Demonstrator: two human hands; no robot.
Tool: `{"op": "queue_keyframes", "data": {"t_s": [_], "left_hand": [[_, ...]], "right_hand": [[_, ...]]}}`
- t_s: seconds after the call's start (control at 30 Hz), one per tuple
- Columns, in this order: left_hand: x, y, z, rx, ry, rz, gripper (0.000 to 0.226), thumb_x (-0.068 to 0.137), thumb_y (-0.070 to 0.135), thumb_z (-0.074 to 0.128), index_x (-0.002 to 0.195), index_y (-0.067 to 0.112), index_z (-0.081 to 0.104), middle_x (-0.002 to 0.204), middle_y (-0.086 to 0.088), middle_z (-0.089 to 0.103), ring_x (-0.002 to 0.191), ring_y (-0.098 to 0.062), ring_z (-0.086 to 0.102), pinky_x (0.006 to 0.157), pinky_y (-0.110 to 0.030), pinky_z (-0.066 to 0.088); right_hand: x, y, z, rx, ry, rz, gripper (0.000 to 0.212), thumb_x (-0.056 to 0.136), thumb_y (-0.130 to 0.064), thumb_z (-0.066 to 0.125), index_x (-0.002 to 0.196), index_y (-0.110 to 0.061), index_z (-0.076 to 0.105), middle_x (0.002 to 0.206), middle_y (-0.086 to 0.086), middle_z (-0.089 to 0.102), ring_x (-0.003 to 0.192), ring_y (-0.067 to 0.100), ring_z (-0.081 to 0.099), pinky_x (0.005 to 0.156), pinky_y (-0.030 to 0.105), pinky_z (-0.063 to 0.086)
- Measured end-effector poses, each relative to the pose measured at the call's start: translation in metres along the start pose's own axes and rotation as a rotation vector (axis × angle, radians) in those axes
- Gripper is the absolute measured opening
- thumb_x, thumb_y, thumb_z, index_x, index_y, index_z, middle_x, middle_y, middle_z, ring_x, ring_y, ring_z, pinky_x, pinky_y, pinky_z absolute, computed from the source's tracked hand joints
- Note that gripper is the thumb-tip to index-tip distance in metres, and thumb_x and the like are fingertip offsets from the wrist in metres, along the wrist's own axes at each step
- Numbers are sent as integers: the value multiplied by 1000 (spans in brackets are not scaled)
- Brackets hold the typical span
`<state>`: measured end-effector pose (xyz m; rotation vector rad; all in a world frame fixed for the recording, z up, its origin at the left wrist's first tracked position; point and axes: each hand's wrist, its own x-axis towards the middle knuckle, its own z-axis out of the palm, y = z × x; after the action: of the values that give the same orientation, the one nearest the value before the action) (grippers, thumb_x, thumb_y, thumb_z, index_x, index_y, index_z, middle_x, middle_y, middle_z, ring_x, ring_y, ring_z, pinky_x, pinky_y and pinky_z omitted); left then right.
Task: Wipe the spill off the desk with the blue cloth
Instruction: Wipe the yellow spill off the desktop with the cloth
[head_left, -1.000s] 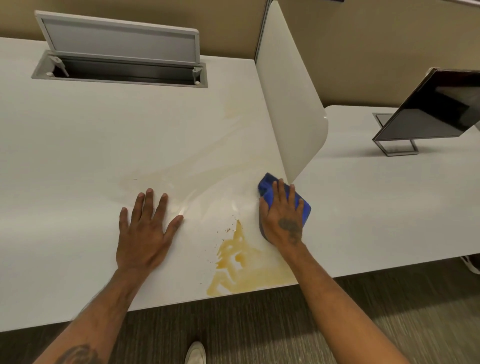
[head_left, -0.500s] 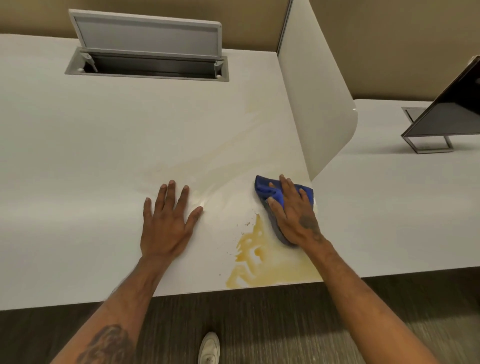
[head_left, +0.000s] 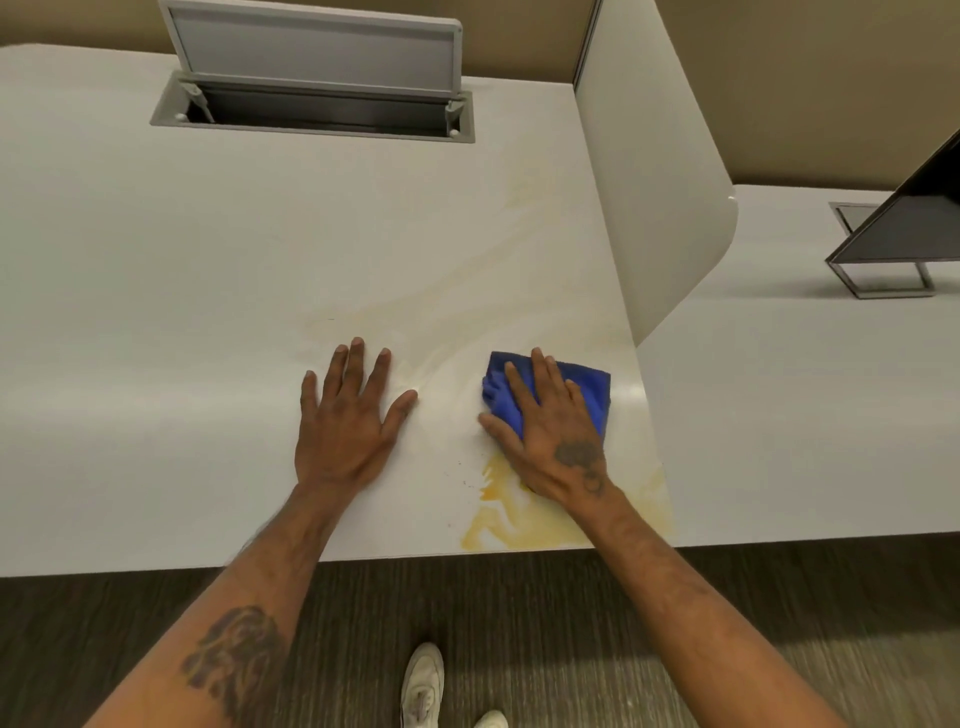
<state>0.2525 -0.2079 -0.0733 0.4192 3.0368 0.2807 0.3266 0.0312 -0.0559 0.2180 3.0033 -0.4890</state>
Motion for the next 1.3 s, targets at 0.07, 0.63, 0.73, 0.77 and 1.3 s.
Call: {"op": "queue_keyframes", "data": {"t_s": [0.07,0.63,0.73,0.77,1.3], "left_hand": [[0,0,1,8,4,1,73,95,68,4,157,30,10,167,-2,5,154,-19,3,122,-50,5],[-1,1,-5,-12,-34,23,70,97,61,6,158,27,7,167,-4,2,154,-21,0,122,-50,0],[-1,1,-6,-16,-23,26,67,99,58,10,158,26,10,167,-5,4,154,-22,1,121,-51,2],[-1,1,-5,-20,-23,25,67,100,58,11,158,26,11,167,-5,4,154,-22,1,121,-51,2],[-3,2,-7,-19,-33,30,70,98,60,6,158,25,9,167,-6,4,154,-23,0,122,-53,3]], "right_hand": [[4,-14,8,-92,-8,7,84,89,-76,17,158,-31,5,167,5,-4,154,23,-3,123,41,0],[-32,-49,18,-19,-104,-183,65,95,-58,18,155,-36,12,167,-4,0,153,14,-5,122,37,-6],[-52,-27,13,-17,-124,-274,64,93,-53,25,154,-38,18,165,-10,3,152,8,-3,122,37,-6],[-53,-19,10,14,-100,-240,63,92,-50,28,154,-38,23,165,-10,7,152,8,1,124,40,-3],[-73,-18,8,29,-53,-85,61,91,-48,32,151,-39,31,166,-8,11,152,10,8,124,41,-1]]}}
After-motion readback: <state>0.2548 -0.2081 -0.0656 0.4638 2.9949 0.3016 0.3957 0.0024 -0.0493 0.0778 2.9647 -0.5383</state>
